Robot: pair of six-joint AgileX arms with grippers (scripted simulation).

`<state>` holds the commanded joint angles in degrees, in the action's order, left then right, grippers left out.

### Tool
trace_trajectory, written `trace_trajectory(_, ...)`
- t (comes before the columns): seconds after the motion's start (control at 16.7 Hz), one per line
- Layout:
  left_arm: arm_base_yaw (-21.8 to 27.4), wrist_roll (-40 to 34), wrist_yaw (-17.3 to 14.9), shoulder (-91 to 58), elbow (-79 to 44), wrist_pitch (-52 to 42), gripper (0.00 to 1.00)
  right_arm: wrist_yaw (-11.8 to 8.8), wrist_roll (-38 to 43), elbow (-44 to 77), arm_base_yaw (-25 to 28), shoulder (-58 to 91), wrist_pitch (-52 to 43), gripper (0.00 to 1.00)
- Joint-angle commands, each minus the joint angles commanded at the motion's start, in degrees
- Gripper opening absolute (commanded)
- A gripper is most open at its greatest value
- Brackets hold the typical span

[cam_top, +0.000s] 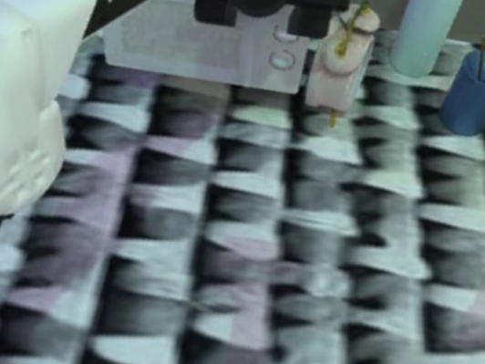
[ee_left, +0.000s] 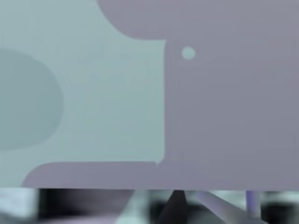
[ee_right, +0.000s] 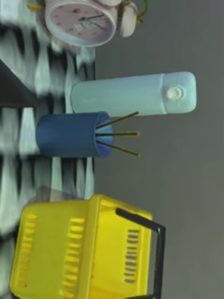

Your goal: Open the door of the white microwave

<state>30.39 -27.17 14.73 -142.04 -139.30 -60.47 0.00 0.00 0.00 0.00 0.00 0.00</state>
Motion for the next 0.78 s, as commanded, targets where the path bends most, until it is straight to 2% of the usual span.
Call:
trace_trajectory(0.24,0.0,0.0,0.0,0.0,0.0,0.0,0.02,0.0,0.0,0.0,0.0,0.0,0.0,1.0)
trace_trajectory(0.72,0.0,0.0,0.0,0.0,0.0,0.0,0.0,0.0,0.0,0.0,0.0,0.0,0.0,1.0)
trace_trajectory(0.78,1.4,-0.3,-0.5,1.5,2.3,-0.1,0.0,0.0,0.0,0.0,0.0,0.0,0.0,1.0)
